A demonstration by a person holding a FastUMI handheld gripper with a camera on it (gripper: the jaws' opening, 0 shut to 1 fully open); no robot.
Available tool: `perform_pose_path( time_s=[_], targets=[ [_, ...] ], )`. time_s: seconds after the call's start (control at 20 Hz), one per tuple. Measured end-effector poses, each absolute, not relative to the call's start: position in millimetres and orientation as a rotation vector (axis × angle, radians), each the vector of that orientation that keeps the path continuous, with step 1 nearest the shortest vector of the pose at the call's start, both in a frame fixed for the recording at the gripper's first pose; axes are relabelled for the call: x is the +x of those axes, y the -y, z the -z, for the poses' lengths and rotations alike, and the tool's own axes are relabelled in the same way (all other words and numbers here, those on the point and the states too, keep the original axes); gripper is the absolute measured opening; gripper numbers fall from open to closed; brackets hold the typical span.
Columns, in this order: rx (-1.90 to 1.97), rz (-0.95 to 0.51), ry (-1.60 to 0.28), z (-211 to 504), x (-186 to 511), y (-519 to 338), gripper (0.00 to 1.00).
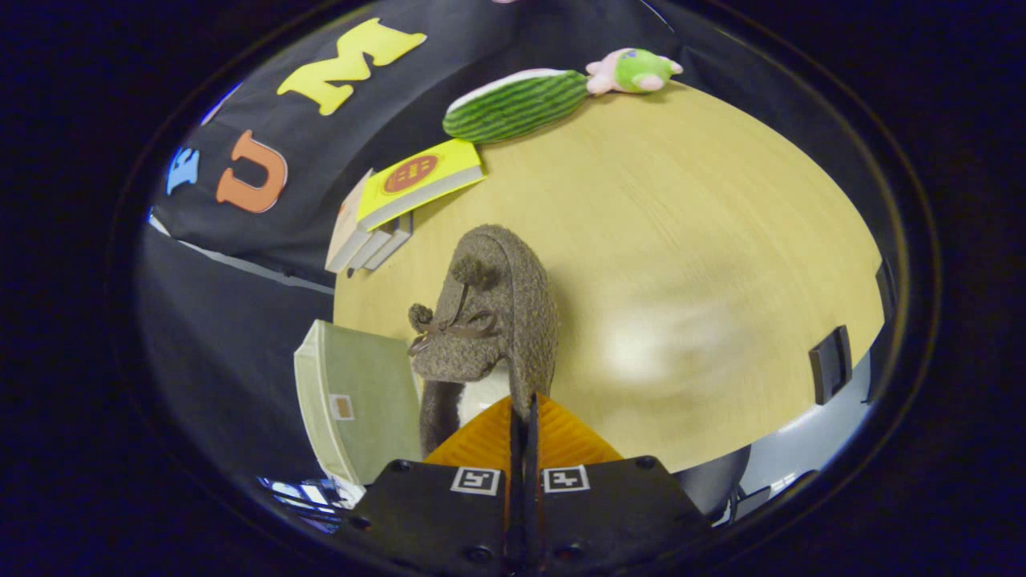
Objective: Open the storage box then place both shoes into the box .Put the left shoe in first, then the right shoe, with the right side of both shoes facing outward in a uniform manner.
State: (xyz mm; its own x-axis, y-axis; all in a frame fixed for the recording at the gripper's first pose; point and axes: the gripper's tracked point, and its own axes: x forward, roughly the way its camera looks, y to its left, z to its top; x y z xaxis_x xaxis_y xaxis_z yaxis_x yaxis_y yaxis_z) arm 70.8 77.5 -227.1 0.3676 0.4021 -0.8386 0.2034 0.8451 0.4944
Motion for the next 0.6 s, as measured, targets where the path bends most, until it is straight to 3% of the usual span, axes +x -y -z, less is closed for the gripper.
perform_pose_path(
  time_s=[0.3, 0.6],
  targets=[
    [0.533, -0.347, -1.119, 134, 47, -179, 0.06],
    [0.472, -0.422, -1.033, 80, 42, -252, 0.06]
  ],
)
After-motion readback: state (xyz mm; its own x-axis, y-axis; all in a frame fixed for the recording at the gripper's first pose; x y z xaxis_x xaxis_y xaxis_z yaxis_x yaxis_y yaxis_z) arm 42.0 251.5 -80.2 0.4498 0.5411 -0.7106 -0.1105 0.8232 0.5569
